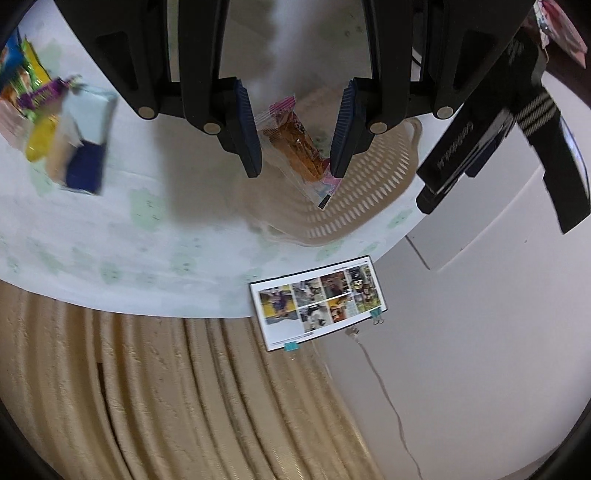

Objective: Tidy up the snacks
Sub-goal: 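Open the left gripper to drop the white bag into the pink basket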

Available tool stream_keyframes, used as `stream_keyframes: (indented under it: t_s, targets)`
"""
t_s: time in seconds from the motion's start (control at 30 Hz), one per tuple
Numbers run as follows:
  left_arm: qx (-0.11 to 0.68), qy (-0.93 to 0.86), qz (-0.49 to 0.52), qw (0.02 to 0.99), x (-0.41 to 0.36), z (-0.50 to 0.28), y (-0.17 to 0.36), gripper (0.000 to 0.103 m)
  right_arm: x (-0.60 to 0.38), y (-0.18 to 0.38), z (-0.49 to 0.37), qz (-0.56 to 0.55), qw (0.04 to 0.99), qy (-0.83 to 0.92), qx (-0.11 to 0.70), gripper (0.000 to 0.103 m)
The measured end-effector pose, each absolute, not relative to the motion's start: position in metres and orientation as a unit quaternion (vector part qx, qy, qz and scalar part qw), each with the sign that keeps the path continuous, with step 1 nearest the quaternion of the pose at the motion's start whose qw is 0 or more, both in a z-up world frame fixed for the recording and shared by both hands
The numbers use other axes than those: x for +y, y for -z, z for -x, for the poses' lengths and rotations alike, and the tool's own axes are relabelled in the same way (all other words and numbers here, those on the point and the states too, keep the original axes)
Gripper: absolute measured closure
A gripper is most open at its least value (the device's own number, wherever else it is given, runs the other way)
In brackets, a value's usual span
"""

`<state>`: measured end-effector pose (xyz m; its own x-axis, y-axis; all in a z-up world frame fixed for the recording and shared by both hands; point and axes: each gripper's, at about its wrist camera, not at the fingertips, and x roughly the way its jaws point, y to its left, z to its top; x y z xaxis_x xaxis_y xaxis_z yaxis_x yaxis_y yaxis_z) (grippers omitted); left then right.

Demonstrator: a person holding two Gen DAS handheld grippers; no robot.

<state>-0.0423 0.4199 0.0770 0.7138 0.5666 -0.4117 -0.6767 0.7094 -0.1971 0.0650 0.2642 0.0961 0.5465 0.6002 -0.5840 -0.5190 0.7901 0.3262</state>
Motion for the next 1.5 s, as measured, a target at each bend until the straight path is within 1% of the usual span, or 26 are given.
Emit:
stream_keyframes:
  t_s: [0.13, 0.17, 0.23, 0.3, 1.0, 1.2, 1.5]
  targets:
    - [0.167, -0.355, 0.187, 0.901, 0.429, 0.044, -0.074, 0.015, 0.279, -0.094, -0.071, -0.057, 0.873, -0.328, 0.357, 0.063]
    - [0.169, -0.355, 0.191, 0.899, 0.43, 0.043, -0.073, 0.015, 0.281, -0.093, -0.073, -0.06, 0.872, -0.33, 0.358, 0.061]
    - [0.173, -0.352, 0.195, 0.899, 0.432, 0.043, -0.072, 0.015, 0.284, -0.09, -0.076, -0.067, 0.868, -0.334, 0.361, 0.05]
    - [0.174, -0.35, 0.195, 0.899, 0.432, 0.042, -0.071, 0.015, 0.283, -0.087, -0.077, -0.071, 0.868, -0.332, 0.362, 0.047]
    - [0.175, -0.332, 0.169, 0.911, 0.419, 0.038, -0.07, 0.015, 0.231, -0.066, -0.069, -0.113, 0.88, -0.286, 0.363, 0.047]
    - [0.172, -0.329, 0.15, 0.916, 0.41, 0.036, -0.071, 0.015, 0.213, -0.06, -0.07, -0.128, 0.881, -0.27, 0.366, 0.047]
    - [0.145, -0.338, 0.099, 0.925, 0.389, 0.036, -0.076, 0.015, 0.194, -0.061, -0.065, -0.124, 0.891, -0.253, 0.356, 0.047]
